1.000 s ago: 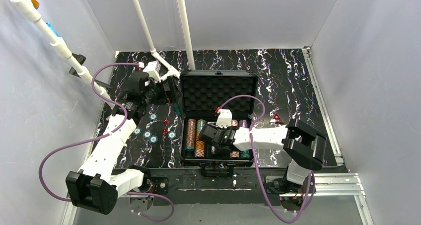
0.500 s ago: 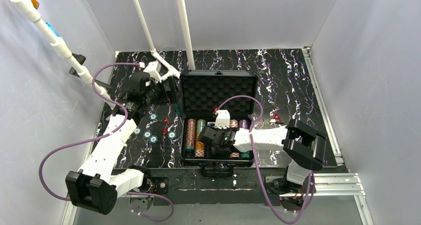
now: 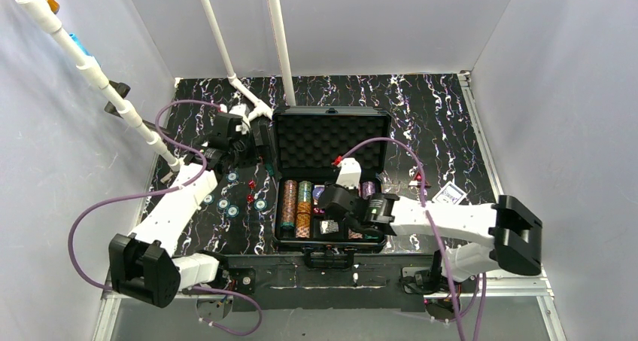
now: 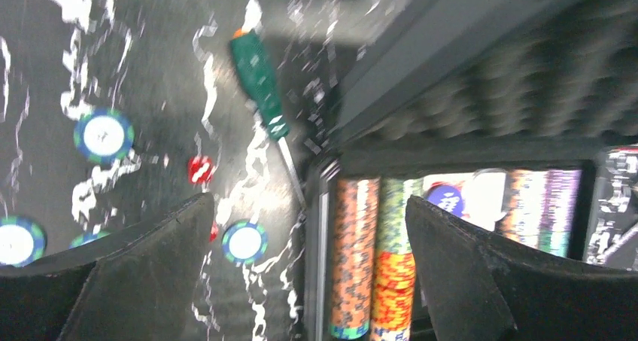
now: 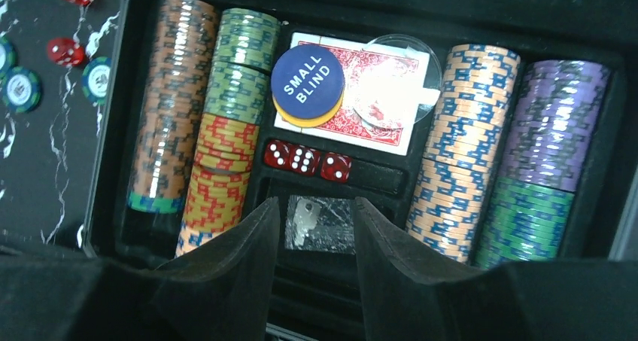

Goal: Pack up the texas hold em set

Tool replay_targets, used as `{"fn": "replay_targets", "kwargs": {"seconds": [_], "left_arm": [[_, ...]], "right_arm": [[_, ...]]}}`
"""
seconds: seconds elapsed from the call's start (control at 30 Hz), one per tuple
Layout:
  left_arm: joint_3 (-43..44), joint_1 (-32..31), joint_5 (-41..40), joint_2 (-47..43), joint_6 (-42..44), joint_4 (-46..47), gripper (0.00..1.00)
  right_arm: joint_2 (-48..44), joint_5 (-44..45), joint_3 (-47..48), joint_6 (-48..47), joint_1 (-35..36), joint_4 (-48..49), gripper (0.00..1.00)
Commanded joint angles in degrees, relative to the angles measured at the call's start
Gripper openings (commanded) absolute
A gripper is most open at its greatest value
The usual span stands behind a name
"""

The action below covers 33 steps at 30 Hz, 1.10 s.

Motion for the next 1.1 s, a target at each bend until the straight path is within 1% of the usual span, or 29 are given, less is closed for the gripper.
{"fn": "replay_targets", "kwargs": {"seconds": [0.0, 0.07, 0.1, 0.13, 0.2, 0.23, 0.27, 0.37, 0.47, 0.57, 0.7, 0.93, 1.07], "left_arm": [[-2.81, -0.13, -7.92, 0.79, -4.52, -11.22, 0.99], [-3.52, 0.00, -10.16, 1.60, -4.91, -13.55, 0.99], [-3.28, 0.30, -10.78, 2.97, -5.61, -15.16, 0.95], [-2.61, 0.57, -11.16, 4.74, -6.94, -16.76, 0.87], [-1.51, 0.77, -11.76, 8.76, -10.81, -19.37, 0.70], [-1.40, 0.86, -12.36, 10.37, -13.50, -20.31, 0.63], [-1.71, 1.18, -12.84, 11.47, -16.14, -20.75, 0.60], [-4.55, 2.77, -12.67, 11.90, -22.64, -18.72, 0.60], [-6.96, 4.65, -11.63, 12.39, -26.79, -16.68, 0.60], [-8.19, 5.74, -9.61, 13.82, -27.69, -14.23, 0.55], [-9.53, 6.42, -9.38, 14.72, -28.63, -12.04, 0.52], [-9.06, 7.53, -9.52, 16.23, -26.99, -9.81, 0.51], [-9.11, 7.60, -8.70, 17.31, -26.91, -9.10, 0.40]], "right_arm": [[-7.11, -4.14, -1.07, -15.50, 0.29, 0.71, 0.49], [-9.92, -6.27, -1.47, -18.57, 0.13, 0.33, 0.50], [-11.32, -7.84, -1.71, -19.73, -0.21, 0.38, 0.49], [-12.82, -8.95, -1.94, -20.32, -0.48, 0.29, 0.49], [-15.54, -9.49, -2.44, -20.26, -0.67, -0.25, 0.48], [-16.73, -9.67, -2.80, -20.18, -0.72, -0.37, 0.48], [-17.88, -9.77, -3.16, -20.02, -0.76, -0.43, 0.48], [-20.92, -9.11, -4.82, -19.47, -0.82, -0.58, 0.48], [-23.59, -7.77, -6.51, -18.63, -1.09, -1.93, 0.48], [-26.24, -6.83, -8.16, -17.69, -1.20, -2.79, 0.48], [-28.75, -6.32, -9.95, -17.18, -1.38, -2.60, 0.48], [-29.92, -5.75, -11.19, -16.62, -1.50, -2.50, 0.48], [-29.24, -5.83, -10.87, -16.45, -1.55, -2.83, 0.48]]}}
